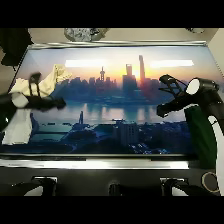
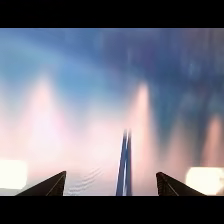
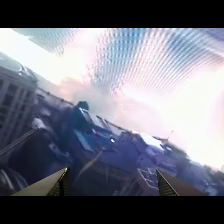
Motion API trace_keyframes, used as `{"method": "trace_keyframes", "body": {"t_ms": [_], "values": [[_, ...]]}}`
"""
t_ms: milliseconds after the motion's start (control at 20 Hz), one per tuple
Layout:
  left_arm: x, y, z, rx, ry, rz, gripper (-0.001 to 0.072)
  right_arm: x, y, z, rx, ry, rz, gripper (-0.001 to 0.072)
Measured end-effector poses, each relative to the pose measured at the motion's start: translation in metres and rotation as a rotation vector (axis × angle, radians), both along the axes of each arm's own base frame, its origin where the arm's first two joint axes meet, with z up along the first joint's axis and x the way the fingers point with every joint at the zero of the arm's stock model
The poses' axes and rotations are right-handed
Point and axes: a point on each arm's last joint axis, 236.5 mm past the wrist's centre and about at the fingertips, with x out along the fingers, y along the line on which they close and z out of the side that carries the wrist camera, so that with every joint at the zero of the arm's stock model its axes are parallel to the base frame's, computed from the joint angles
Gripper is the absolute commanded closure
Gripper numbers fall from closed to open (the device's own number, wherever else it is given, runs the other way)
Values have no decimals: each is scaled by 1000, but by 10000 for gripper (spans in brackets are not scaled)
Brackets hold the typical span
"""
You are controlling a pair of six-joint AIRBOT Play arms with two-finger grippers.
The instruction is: Fold the shirts.
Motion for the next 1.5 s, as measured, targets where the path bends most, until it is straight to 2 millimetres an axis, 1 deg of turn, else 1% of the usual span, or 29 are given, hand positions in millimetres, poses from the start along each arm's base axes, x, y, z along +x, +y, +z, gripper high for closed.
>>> {"method": "trace_keyframes", "body": {"t_ms": [100,150,250,350,500,550,600,700,850,950,1050,1100,1150,1200,1250,1350,1400,1450,1500], "values": [[54,34,25,-88,-61,158,22,3,1,1,7,-13,-2,81],[82,59,34,-149,-81,263,22,4,2,1,11,-18,-4,81],[117,102,39,-232,-100,409,22,5,5,2,21,-23,-5,81],[135,138,33,-247,-106,500,22,6,7,3,29,-26,-5,81],[142,184,10,-144,-90,568,21,7,9,3,40,-30,-6,81],[143,197,0,-102,-80,576,20,7,10,3,41,-30,-6,81],[144,204,-10,-65,-72,569,17,7,10,3,43,-30,-6,81],[148,213,-31,-6,-52,541,16,7,11,4,47,-30,-7,81],[153,219,-64,64,-20,496,17,7,15,4,66,-30,-8,80],[154,224,-84,107,4,475,27,7,20,6,90,-29,-10,80],[155,227,-99,136,17,462,32,6,25,7,109,-26,-11,80],[156,229,-106,145,23,459,65,6,26,7,115,-26,-12,80],[156,229,-111,150,28,456,236,6,27,7,120,-26,-12,80],[157,229,-117,153,33,452,522,6,28,7,123,-26,-12,80],[157,229,-121,154,37,450,676,6,29,8,128,-26,-13,80],[158,227,-122,156,34,443,677,6,30,8,131,-26,-13,79],[160,224,-117,149,24,442,678,7,30,8,134,-26,-13,79],[163,222,-107,145,1,435,678,7,30,8,134,-26,-13,80],[169,217,-90,143,-42,422,678,7,30,9,134,-29,-13,80]]}}
